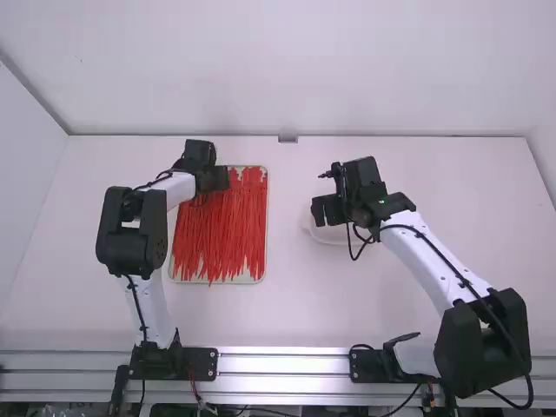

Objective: Fasten the cable tie

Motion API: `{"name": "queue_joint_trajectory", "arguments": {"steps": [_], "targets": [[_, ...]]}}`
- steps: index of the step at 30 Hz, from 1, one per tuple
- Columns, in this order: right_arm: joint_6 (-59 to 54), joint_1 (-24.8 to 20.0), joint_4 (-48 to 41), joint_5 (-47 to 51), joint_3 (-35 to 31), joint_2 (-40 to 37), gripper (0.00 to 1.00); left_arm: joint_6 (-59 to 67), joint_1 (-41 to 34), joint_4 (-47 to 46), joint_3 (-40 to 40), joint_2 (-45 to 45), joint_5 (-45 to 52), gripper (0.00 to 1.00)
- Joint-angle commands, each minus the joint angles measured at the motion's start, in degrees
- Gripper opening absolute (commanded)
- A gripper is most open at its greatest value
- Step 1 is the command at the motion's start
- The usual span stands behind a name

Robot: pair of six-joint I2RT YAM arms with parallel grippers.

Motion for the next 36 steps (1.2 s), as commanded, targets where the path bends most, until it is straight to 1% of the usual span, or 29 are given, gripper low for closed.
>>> {"name": "queue_joint_trajectory", "arguments": {"steps": [1,5,10,13,15,21,25,29,32,36], "targets": [[0.0,0.0,-0.1,-0.3,1.9,0.5,0.98,0.0,-0.4,-0.2,-0.5,1.1,-0.6,0.61],[0.0,0.0,-0.1,-0.3,1.9,0.5,0.98,0.0,-0.4,0.5,-1.0,1.1,-0.6,0.58],[0.0,0.0,-0.1,-0.3,1.9,0.6,0.98,0.0,-0.4,1.3,-1.9,1.1,-0.7,0.57],[0.0,0.1,-0.1,-0.3,1.9,0.5,0.98,0.0,-0.4,1.5,-2.0,1.1,-0.8,0.56],[0.0,0.0,-0.2,-0.3,1.9,0.5,0.98,0.0,-0.4,1.4,-2.0,1.1,-0.9,0.53],[0.0,0.0,-0.3,-0.3,1.9,0.5,0.98,0.0,0.4,1.3,-2.0,1.1,-0.8,0.52],[0.0,0.1,-0.3,-0.3,1.9,0.5,0.98,0.1,0.2,1.2,-2.0,1.1,-0.9,0.45],[0.0,0.0,-0.3,-0.3,1.9,0.5,0.98,0.0,0.4,1.3,-2.1,1.1,-0.9,0.44],[0.0,0.0,-0.3,-0.3,1.9,0.5,0.98,0.0,0.1,1.3,-2.1,1.1,-1.4,0.40],[0.0,0.0,-0.3,-0.4,1.8,0.6,0.98,0.0,0.1,1.5,-2.1,1.7,-2.3,0.38]]}}
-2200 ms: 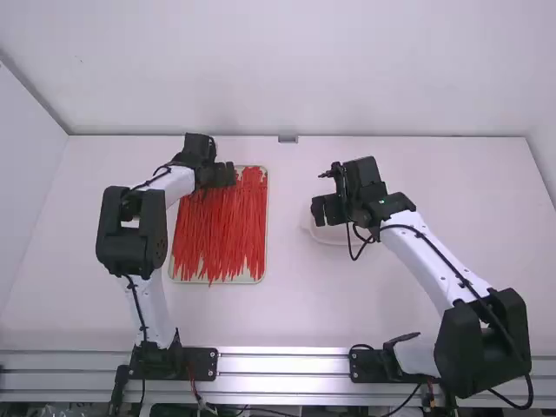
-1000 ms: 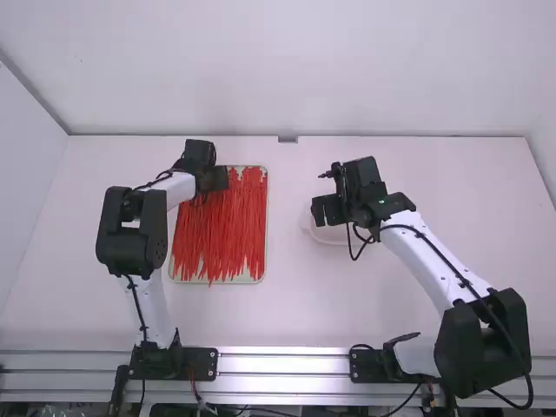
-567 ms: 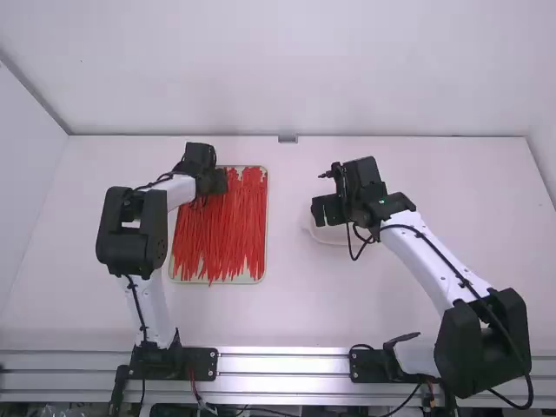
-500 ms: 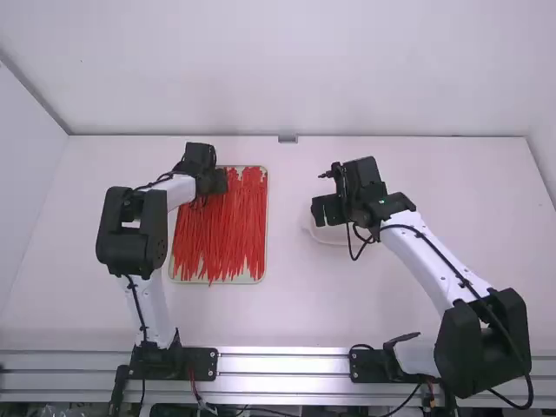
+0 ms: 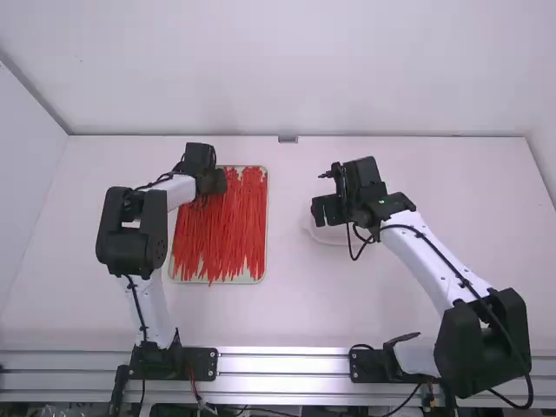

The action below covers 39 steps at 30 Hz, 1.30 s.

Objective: Fasten the cable tie

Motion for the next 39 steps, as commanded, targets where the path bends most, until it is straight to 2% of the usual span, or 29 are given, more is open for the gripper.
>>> {"name": "queue_joint_trajectory", "arguments": {"steps": [1,13,17,23,39], "targets": [[0.0,0.1,-0.2,-0.3,1.8,0.5,0.98,0.0,0.0,0.4,-0.5,2.1,-0.9,0.38],[0.0,0.1,-0.1,-0.3,1.8,0.6,0.98,-0.4,0.0,3.1,0.1,6.1,-0.7,0.33],[0.0,0.1,-0.2,-0.3,1.8,0.6,0.98,-1.5,0.0,-1.2,3.1,6.1,-0.9,0.37],[0.0,0.1,-0.2,-0.3,1.8,0.6,0.98,-1.9,-0.2,-5.2,6.7,6.0,-1.0,0.36],[0.0,0.1,-0.2,-0.3,1.8,0.5,0.98,-3.0,-0.2,-7.8,6.6,2.6,-3.7,0.37]]}}
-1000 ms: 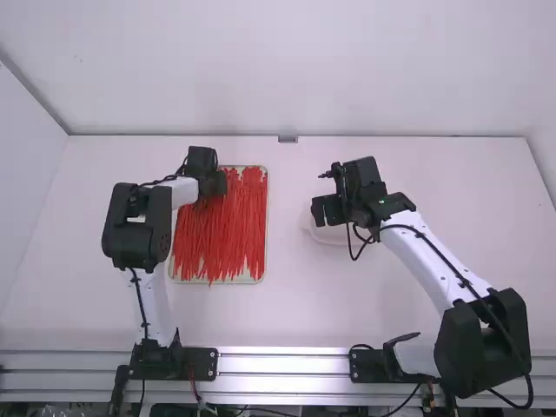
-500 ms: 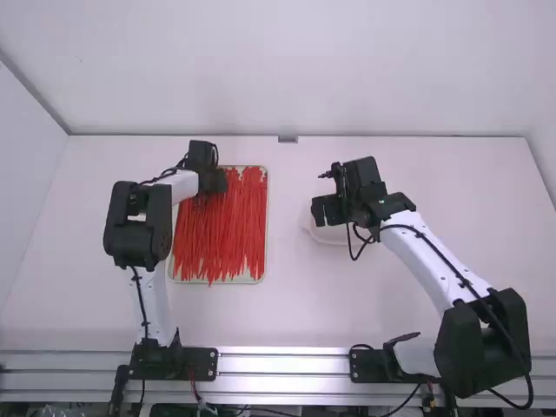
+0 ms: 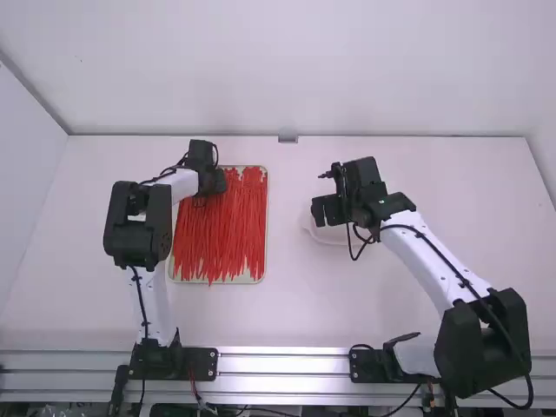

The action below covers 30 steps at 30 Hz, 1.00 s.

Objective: Fasten the cable tie

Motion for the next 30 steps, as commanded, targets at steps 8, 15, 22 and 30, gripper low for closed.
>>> {"name": "queue_joint_trajectory", "arguments": {"steps": [8,15,22,30], "targets": [[0.0,0.1,-0.1,-0.3,1.8,0.6,0.98,-0.2,-0.5,-0.9,0.7,-3.3,-1.1,0.38],[0.0,0.1,-0.1,-0.3,1.8,0.6,0.98,-0.2,-0.5,-3.0,0.7,-6.5,-1.1,0.39],[0.0,0.1,-0.2,-0.3,1.8,0.5,0.98,-0.8,-0.5,-3.5,-0.4,-6.6,-1.1,0.36],[0.0,0.1,-0.2,-0.3,1.8,0.6,0.98,-1.2,-0.5,0.7,-4.5,-6.6,-1.1,0.36]]}}
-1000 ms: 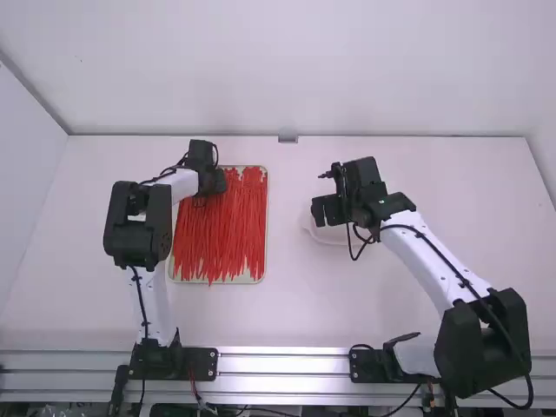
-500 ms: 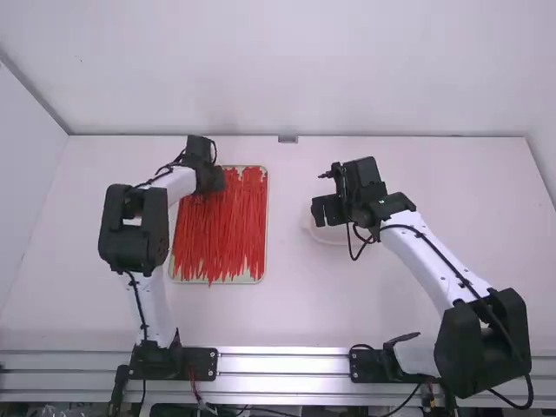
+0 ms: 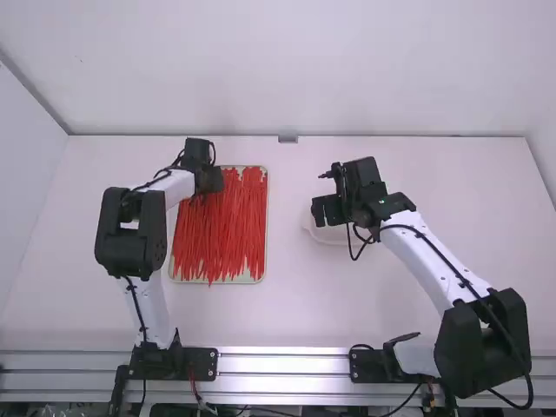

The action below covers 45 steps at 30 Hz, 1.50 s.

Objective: Fasten the cable tie

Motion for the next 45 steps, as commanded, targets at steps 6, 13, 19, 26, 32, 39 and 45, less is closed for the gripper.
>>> {"name": "queue_joint_trajectory", "arguments": {"steps": [6,13,19,26,32,39,45], "targets": [[0.0,0.1,-0.3,-0.3,1.8,0.5,0.98,-0.6,-0.4,1.7,-1.9,-1.3,-0.4,0.36],[0.0,0.1,-0.3,-0.3,1.8,0.5,0.98,-0.6,-0.4,3.4,-2.3,-1.3,-0.4,0.31],[0.0,0.1,-0.3,-0.3,1.8,0.5,0.98,-0.4,-0.4,5.8,-3.2,-1.2,-0.4,0.31],[0.0,0.1,-0.5,-0.3,1.8,0.5,0.98,-0.4,-0.3,6.7,-3.2,-0.7,-0.4,0.31],[0.0,0.1,-0.6,-0.3,1.8,0.5,0.98,-0.9,-0.5,7.6,-3.2,0.8,-0.4,0.30],[0.0,0.1,-0.7,-0.3,1.8,0.5,0.98,-0.9,-0.3,8.2,-3.2,0.9,-0.4,0.30],[0.0,0.1,-0.7,-0.3,1.8,0.5,0.98,-1.2,-0.2,7.6,-3.2,1.1,-0.4,0.29]]}}
